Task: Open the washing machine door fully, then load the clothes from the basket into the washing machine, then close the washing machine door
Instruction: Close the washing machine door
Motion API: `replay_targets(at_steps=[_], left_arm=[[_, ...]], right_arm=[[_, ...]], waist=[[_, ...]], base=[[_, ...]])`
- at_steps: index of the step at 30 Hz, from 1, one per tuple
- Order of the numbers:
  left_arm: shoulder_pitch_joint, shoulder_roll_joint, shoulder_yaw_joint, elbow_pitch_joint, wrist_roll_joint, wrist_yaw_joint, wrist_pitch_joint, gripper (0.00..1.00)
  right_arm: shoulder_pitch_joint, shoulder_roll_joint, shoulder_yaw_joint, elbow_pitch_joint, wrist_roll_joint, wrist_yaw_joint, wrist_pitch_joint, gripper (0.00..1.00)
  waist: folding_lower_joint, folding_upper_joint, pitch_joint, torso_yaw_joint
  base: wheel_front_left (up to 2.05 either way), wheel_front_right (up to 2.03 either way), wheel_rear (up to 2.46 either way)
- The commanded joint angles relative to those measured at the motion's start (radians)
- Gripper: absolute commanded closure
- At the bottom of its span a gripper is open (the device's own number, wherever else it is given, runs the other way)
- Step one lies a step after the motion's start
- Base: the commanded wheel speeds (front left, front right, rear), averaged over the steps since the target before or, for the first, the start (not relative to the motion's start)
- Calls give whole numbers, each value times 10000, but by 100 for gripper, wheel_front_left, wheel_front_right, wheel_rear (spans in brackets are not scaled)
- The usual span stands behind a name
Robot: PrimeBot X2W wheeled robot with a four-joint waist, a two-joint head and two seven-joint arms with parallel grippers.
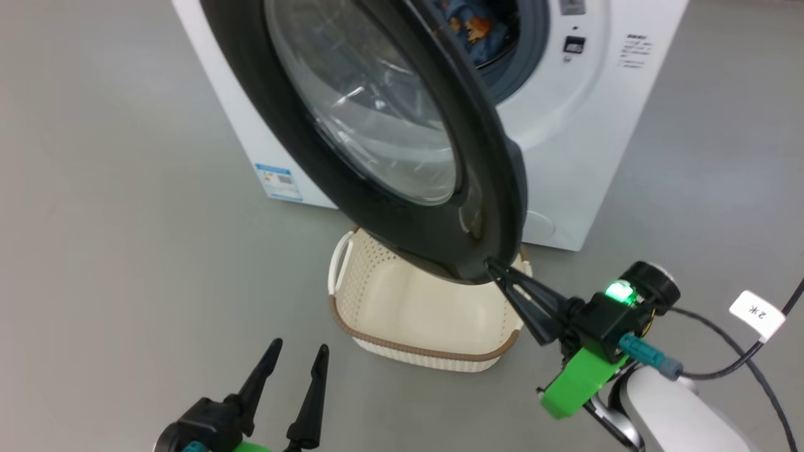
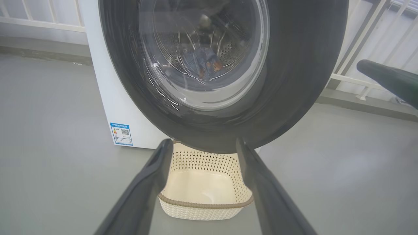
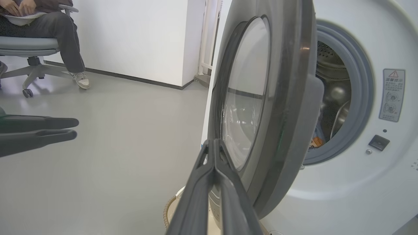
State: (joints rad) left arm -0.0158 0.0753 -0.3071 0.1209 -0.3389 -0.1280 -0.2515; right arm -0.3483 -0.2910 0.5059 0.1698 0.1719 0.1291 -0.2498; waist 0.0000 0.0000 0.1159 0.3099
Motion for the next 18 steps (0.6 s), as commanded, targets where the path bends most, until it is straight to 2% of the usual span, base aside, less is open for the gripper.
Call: replay_targets(at_steps=[1,13,18], left_arm=[[-441,20,257,-177,39,-27,-103,0],[-710,-157,152,-215,89,-27,-103,0],[-814,-193,135,-200,91,-27,-103,0]], right_arm=[[-326,-26,143,-158,139,16,-119,100],[-1301,-378,-70,619,529,16,-120,100],[-1478,-427,-585,931,386,16,-120,100]], waist=[[0,0,446,483],[0,0,982,905],[0,0,1097,915]], base=[[0,0,0],[0,0,0],[0,0,0]])
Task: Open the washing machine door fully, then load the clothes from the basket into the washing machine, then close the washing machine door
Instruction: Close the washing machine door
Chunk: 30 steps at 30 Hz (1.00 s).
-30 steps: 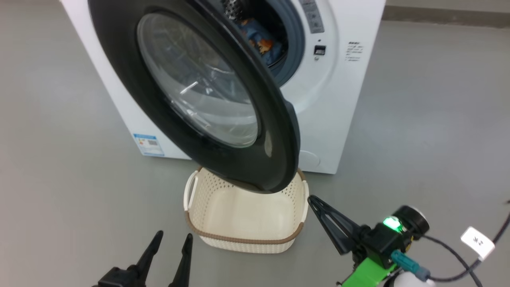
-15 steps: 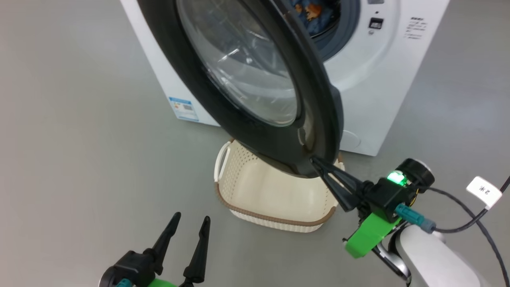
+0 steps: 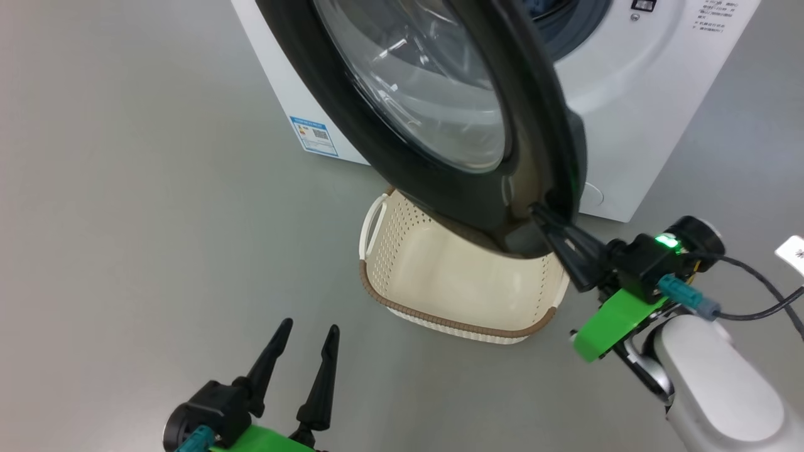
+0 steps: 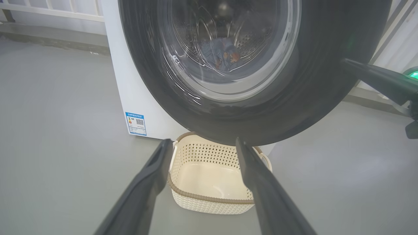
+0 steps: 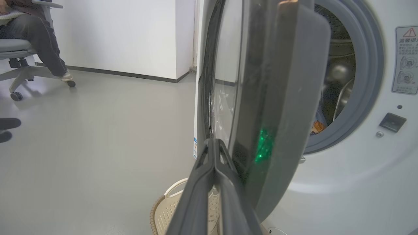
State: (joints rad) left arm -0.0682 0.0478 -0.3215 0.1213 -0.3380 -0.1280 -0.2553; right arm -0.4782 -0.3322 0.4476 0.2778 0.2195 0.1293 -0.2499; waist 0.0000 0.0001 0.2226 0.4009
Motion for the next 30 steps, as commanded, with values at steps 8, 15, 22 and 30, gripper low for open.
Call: replay_targets(at_steps=[8,15,22,30], left_arm=[[-455,41,35,-176,81,-27,-65,0],[-695,28,-131,-230,-76,-27,-65,0],[-903,26,-270,-355,-391,-27,-65,0],[-1120,25,-425,-433,-652,-15,-65,0]], right_arm=[[-733,-4,-1115,420,-371,14,-118,100],[-1845,-503,-1320,906,-357,14,-91,100],[-2887,-1064,-1529,1330,-317,14,3,100],[-4330,-1597,-1814,1796,-598,14,291,100]], waist=[[0,-1,469,19],[0,-1,1089,218],[0,-1,1589,516],[0,-1,2132,785]], base=[[0,0,0],[0,0,0],[0,0,0],[0,0,0]])
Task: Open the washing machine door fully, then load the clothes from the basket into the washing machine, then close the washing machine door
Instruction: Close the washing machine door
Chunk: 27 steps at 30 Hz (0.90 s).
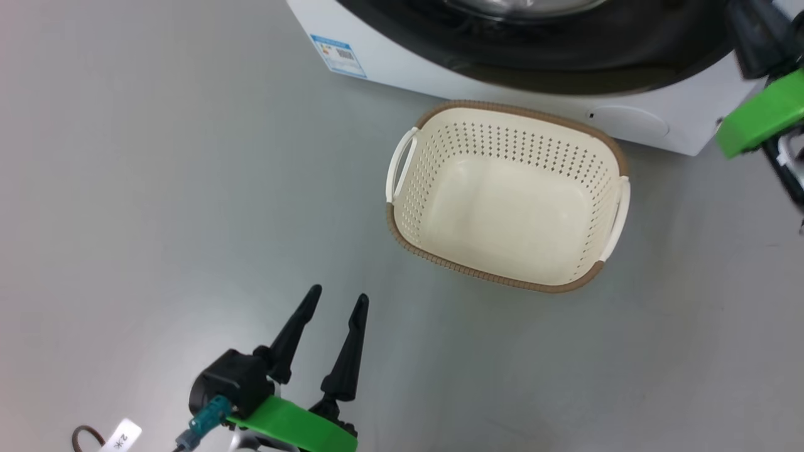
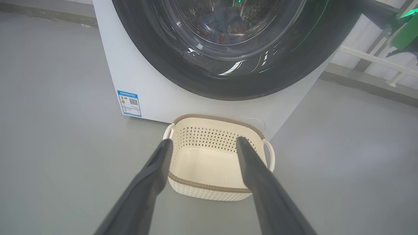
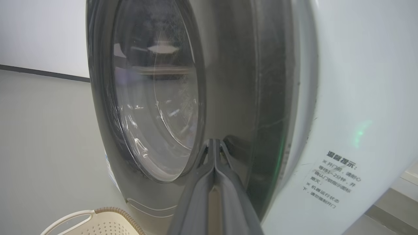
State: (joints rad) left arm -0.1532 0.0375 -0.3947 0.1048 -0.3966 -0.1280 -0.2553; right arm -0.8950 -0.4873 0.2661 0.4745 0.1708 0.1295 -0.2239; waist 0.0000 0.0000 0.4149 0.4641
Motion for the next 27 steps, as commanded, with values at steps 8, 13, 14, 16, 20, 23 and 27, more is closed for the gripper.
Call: replay_targets(at_steps=[8,13,14,16,20,23,27], left_arm=[[-545,128,580,-358,-136,43,-65,0],[-616,128,651,-458,-228,105,-65,0],[-622,128,652,-477,-244,115,-65,0],[-622,128,641,-514,-265,145,-65,0],[-622,128,578,-542,-283,190,-65,0],[-634,128,569,-504,-283,213,-65,0],[-649,128,605,-408,-192,210,-65,0]], right_arm=[[-1280,-209,-205,309,-320,12,231,100],[-1705,-230,-447,585,-490,12,225,100],[-1762,-209,-493,640,-499,12,238,100],[-1878,-185,-585,744,-528,12,263,100],[-2016,-170,-615,877,-603,12,213,100],[-1978,-114,-614,956,-632,12,124,100],[-1718,16,-468,1048,-620,12,-1,100]], waist=[[0,0,610,290],[0,0,755,325],[0,0,779,329],[0,0,831,322],[0,0,870,305],[0,0,807,268],[0,0,597,161]], base=[[0,0,0],[0,0,0],[0,0,0],[0,0,0],[0,0,0],[0,0,0],[0,0,0]])
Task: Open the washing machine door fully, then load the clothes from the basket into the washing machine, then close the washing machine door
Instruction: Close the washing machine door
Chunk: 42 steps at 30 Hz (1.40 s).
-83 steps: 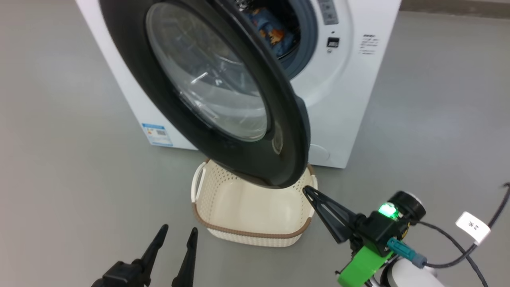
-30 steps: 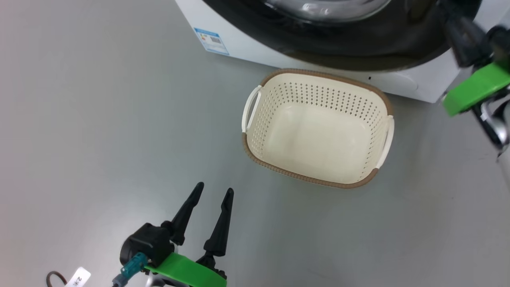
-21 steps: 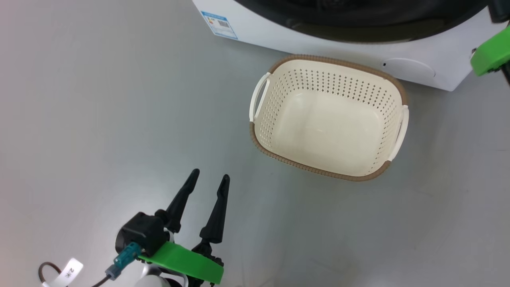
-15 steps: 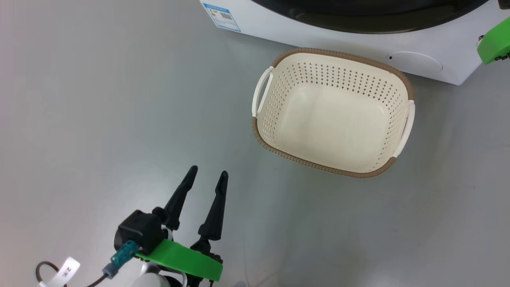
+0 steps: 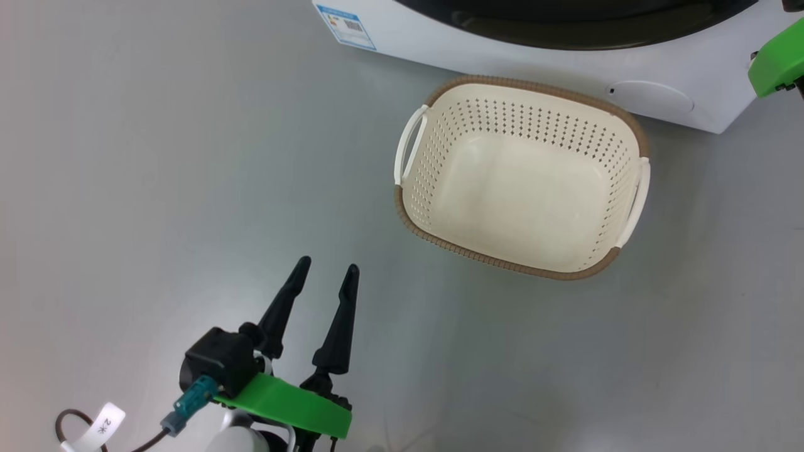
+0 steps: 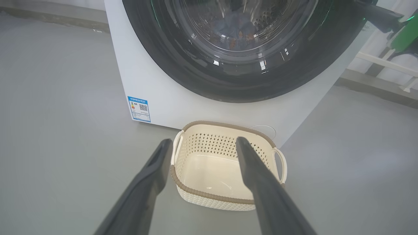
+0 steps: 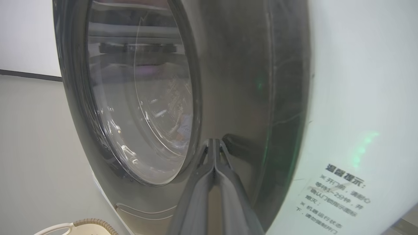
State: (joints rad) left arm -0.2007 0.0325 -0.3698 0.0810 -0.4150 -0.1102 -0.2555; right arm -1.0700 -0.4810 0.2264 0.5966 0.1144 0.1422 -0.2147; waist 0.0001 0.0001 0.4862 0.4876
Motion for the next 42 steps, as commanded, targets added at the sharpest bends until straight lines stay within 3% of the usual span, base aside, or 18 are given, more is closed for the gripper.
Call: replay_targets(at_steps=[1,13,20,29,36,42], left_arm=[[-176,178,365,-157,16,28,-63,0],[83,178,893,198,492,-83,-63,0],[550,177,1482,437,749,-159,-63,0],[1154,177,2025,525,941,-197,-63,0],[1504,177,2212,530,972,-202,-63,0],[1865,192,2283,539,1017,-204,-63,0]], right_arm=[[111,-14,-49,-163,-48,-115,-125,100],[2041,717,156,-649,205,-115,-407,100],[4034,1603,-697,-1700,411,-115,-461,100],[6808,2697,-1564,-3470,-125,-115,-437,100],[8572,3663,-3067,-4532,-283,-115,-242,100],[9673,4088,-3824,-4823,-413,-115,-206,100]], waist=[[-1,-1,-178,-106],[-1,-1,-1628,-931],[-1,-1,-2752,-1931],[-1,-1,-3675,-3187],[-1,-1,-4253,-3713],[-1,-1,-4685,-4025]], base=[[0,0,0],[0,0,0],[0,0,0],[0,0,0],[0,0,0],[0,0,0]])
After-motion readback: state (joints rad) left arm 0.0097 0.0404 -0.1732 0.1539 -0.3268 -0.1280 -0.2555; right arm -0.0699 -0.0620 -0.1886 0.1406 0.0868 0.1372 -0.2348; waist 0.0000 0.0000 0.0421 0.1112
